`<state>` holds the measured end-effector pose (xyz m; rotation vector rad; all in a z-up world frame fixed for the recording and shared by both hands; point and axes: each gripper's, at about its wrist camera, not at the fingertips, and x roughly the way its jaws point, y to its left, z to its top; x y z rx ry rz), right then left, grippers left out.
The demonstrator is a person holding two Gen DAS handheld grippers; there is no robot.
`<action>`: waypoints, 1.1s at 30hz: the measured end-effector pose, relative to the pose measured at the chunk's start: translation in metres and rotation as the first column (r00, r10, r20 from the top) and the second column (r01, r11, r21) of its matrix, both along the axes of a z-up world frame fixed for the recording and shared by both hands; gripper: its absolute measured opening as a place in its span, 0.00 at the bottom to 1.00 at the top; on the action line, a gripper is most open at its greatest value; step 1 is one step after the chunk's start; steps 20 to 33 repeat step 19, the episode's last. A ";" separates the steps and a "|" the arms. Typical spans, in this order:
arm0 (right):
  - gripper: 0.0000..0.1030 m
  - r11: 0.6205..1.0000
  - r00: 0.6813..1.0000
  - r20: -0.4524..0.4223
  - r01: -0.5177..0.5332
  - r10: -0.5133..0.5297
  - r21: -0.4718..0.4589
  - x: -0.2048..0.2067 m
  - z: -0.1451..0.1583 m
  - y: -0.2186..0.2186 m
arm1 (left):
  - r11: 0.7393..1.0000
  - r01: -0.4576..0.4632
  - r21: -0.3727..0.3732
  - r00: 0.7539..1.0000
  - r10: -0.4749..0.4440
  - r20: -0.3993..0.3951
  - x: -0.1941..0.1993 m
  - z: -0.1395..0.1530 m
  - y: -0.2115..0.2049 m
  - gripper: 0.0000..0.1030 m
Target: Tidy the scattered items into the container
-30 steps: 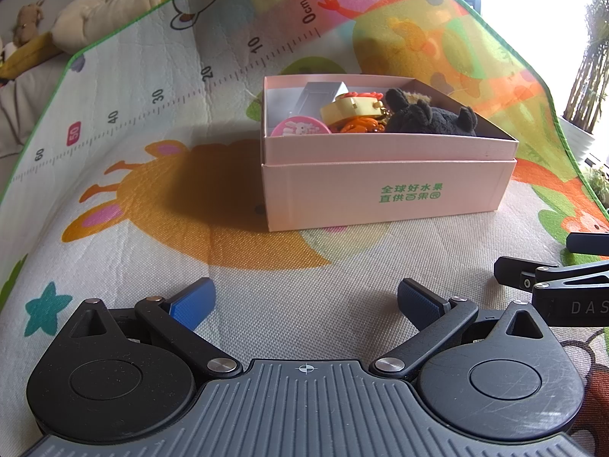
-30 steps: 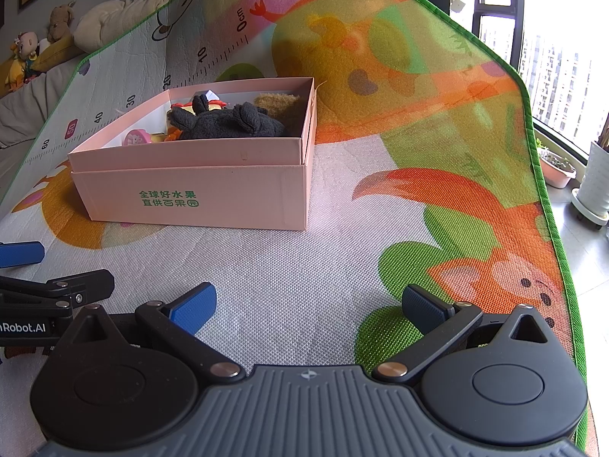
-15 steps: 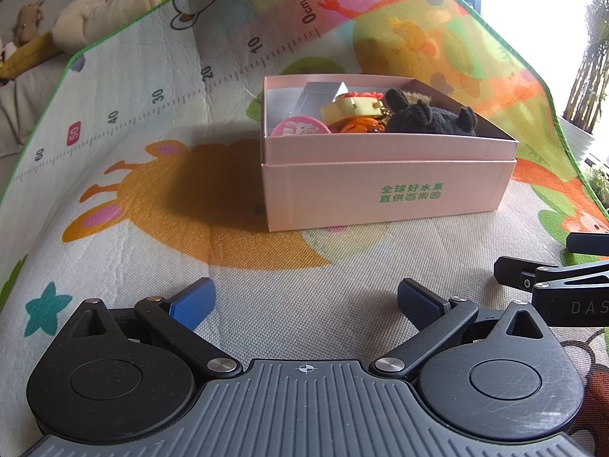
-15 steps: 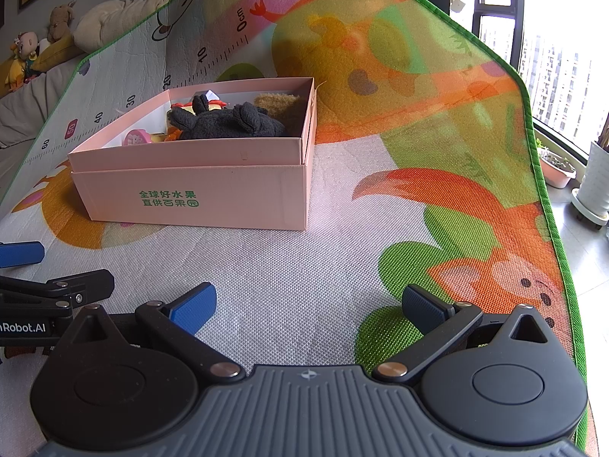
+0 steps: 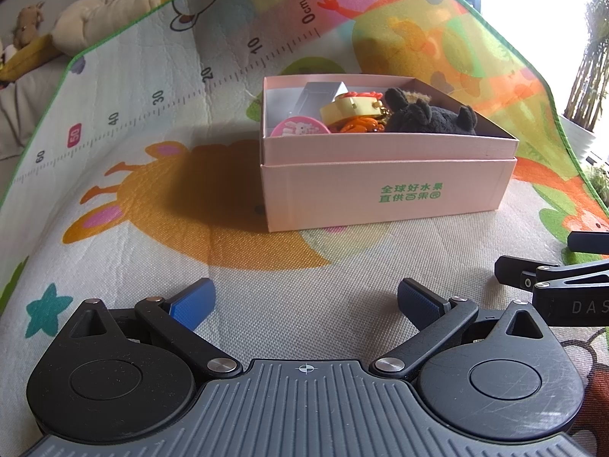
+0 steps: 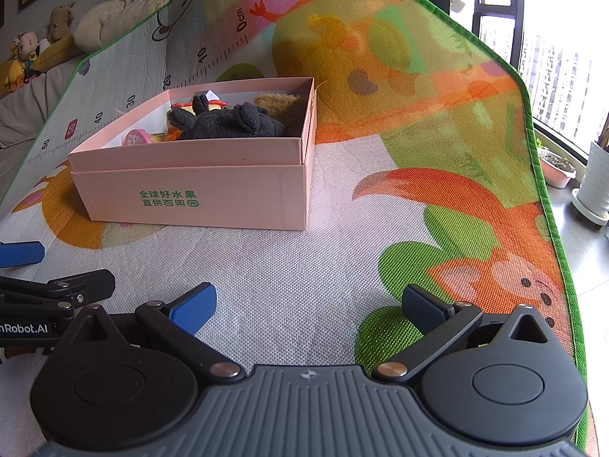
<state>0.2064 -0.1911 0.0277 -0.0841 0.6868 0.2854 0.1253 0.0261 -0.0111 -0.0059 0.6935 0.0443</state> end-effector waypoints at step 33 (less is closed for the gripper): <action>1.00 1.000 1.000 0.000 0.000 0.000 0.000 0.000 0.000 0.000 | 1.000 0.010 -0.009 0.999 -0.011 -0.051 0.002 0.005 -0.001 1.00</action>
